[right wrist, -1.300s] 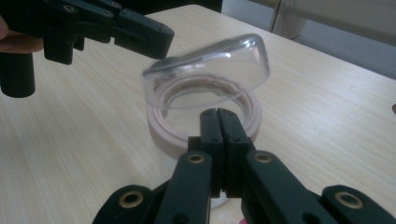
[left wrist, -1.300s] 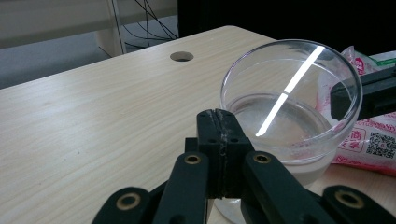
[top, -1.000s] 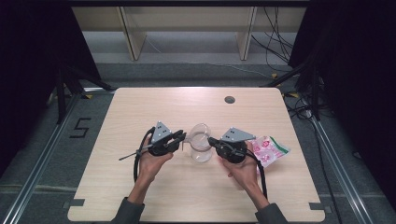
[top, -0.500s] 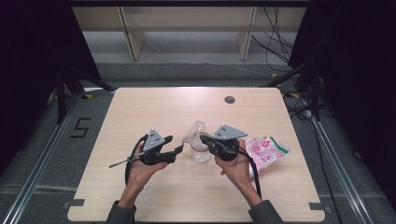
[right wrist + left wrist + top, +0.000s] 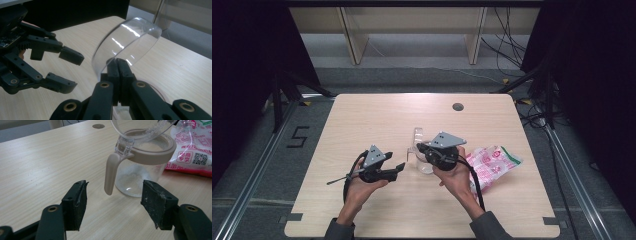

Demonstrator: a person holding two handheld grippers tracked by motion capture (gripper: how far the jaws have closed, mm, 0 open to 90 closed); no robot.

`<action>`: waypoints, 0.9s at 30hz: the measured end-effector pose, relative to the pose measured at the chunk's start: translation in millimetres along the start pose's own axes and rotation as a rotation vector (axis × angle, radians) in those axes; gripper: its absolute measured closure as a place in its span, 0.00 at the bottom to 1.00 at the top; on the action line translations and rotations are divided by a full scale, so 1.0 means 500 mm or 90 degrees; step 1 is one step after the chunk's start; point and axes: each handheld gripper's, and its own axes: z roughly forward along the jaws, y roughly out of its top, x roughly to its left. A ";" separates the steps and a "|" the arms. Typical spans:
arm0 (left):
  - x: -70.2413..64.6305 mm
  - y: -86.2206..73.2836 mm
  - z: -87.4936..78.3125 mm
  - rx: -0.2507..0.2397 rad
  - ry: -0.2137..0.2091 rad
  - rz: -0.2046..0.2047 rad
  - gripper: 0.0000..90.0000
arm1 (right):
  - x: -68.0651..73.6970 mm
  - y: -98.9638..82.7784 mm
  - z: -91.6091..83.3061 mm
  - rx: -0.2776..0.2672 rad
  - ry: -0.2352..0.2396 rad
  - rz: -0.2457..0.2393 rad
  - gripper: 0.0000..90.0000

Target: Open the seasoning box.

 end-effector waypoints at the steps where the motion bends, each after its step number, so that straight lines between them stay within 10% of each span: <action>1: 0.001 -0.001 -0.001 -0.003 -0.003 0.000 0.41 | 0.004 0.001 0.004 0.001 0.008 -0.004 1.00; 11: 0.008 -0.005 -0.006 -0.004 0.002 -0.005 0.41 | 0.005 0.005 -0.005 0.005 0.019 -0.010 1.00; 19: 0.007 -0.014 -0.011 -0.023 0.003 -0.046 0.40 | -0.044 -0.042 -0.118 0.003 -0.063 -0.012 0.87; 27: -0.010 -0.018 -0.010 -0.007 -0.009 -0.034 0.38 | -0.069 -0.123 -0.199 0.012 -0.104 0.084 0.69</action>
